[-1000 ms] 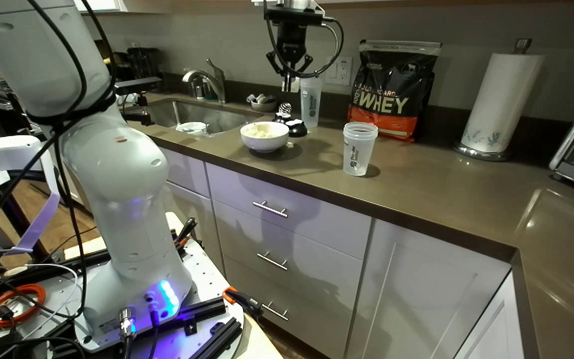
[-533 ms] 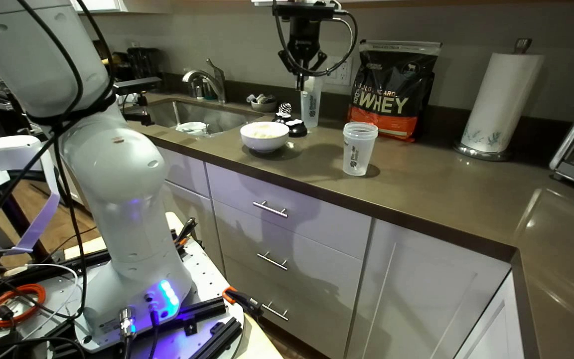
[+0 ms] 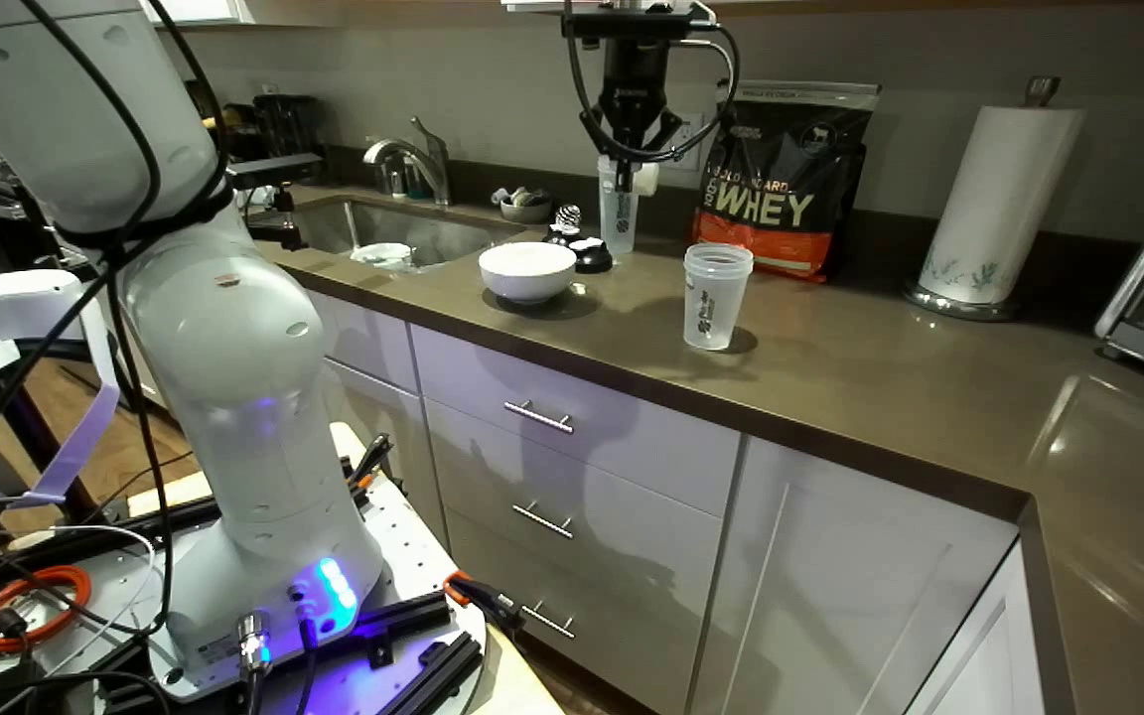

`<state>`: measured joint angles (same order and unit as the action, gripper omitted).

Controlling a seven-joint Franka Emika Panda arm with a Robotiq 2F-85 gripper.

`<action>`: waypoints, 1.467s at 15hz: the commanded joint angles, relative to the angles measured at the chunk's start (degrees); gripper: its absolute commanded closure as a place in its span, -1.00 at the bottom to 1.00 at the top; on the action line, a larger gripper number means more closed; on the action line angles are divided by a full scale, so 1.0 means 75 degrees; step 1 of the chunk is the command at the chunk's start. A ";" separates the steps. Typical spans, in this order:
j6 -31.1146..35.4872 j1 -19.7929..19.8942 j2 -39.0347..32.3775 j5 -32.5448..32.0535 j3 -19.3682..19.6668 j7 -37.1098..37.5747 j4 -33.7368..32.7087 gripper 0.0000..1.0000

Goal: Use the clear spoon to scoop some whey powder from the bowl, then pour the powder into the cup, and return the spoon to the bowl

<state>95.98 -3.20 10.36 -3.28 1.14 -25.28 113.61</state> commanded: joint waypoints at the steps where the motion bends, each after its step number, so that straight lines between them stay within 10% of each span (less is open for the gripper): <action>1: -0.0076 0.0173 0.0220 -0.0180 0.0051 0.0369 0.0217 0.98; 22: 0.0050 0.0803 -0.0353 -0.0612 0.0601 0.1208 0.0039 0.98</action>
<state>96.18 1.99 9.70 -6.53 5.69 -17.45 115.68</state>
